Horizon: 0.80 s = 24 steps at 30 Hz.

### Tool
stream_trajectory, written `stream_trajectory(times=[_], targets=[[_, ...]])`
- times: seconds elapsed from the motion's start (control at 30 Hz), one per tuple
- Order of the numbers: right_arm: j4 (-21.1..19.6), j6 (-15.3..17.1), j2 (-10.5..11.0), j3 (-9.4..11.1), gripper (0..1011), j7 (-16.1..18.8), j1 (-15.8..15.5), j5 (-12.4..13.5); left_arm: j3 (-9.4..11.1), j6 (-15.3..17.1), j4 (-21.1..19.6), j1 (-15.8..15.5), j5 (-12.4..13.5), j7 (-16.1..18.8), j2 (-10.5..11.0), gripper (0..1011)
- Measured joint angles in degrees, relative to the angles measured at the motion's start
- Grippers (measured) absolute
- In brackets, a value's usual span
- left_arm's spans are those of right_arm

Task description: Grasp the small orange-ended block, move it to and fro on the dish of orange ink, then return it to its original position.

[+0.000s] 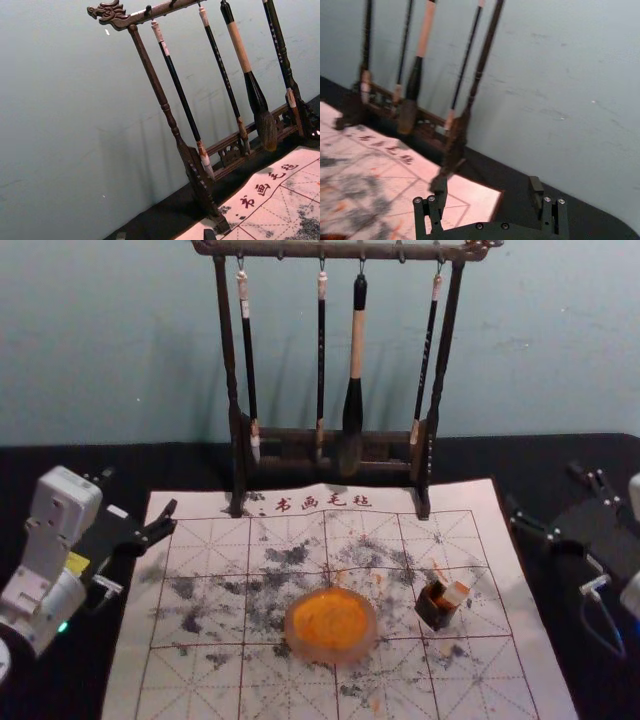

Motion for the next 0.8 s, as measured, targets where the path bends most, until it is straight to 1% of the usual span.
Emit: stream_trajectory(times=[0.07, 0.1, 0.13, 0.17, 0.23, 0.33, 0.4, 0.47, 0.53, 0.73, 0.8], targets=[[-1.1, -0.2, 0.5, 0.4, 1002, 1.1, -1.0, 0.7, 0.0, 0.0, 0.0, 0.0, 0.0, 0.0, 0.0, 1001], [-2.2, -0.5, 1.1, 0.7, 1000, 2.3, -2.1, 1.5, 0.0, 0.0, 0.0, 0.0, 0.0, 0.0, 0.0, 1001], [-2.2, -0.5, 1.1, 0.7, 1002, 2.3, -2.1, 1.5, 0.0, 0.0, 0.0, 0.0, 0.0, 0.0, 0.0, 1001], [-3.4, -0.8, 1.6, 1.1, 1002, 3.6, -3.2, 2.3, 0.0, 0.0, 0.0, 0.0, 0.0, 0.0, 0.0, 1002], [-4.4, -1.3, 2.2, 1.4, 1002, 5.1, -4.4, 3.4, 0.0, 0.0, 0.0, 0.0, 0.0, 0.0, 0.0, 1001], [-6.9, -2.6, 3.6, 2.1, 1002, 9.4, -6.9, 6.3, 0.0, 0.0, 0.0, 0.0, 0.0, 0.0, 0.0, 1001], [-7.7, -3.0, 4.0, 2.3, 1000, 11.2, -7.7, 7.4, 0.0, 0.0, 0.0, 0.0, 0.0, 0.0, 0.0, 1001], [-8.3, -3.2, 4.4, 2.5, 1002, 12.6, -8.3, 8.3, 0.0, 0.0, 0.0, 0.0, 0.0, 0.0, 0.0, 1001], [-8.9, -3.2, 4.8, 2.6, 1002, 15.3, -9.1, 9.8, 0.0, 0.0, 0.0, 0.0, 0.0, 0.0, 0.0, 1001], [-8.6, -2.2, 4.7, 2.2, 1002, 18.7, -9.4, 11.2, 0.0, 0.0, 0.0, 0.0, 0.0, 0.0, 0.0, 1001], [-8.0, -0.9, 4.6, 1.6, 1002, 20.3, -9.2, 11.3, 0.0, 0.0, 0.0, 0.0, 0.0, 0.0, 0.0, 1001]])
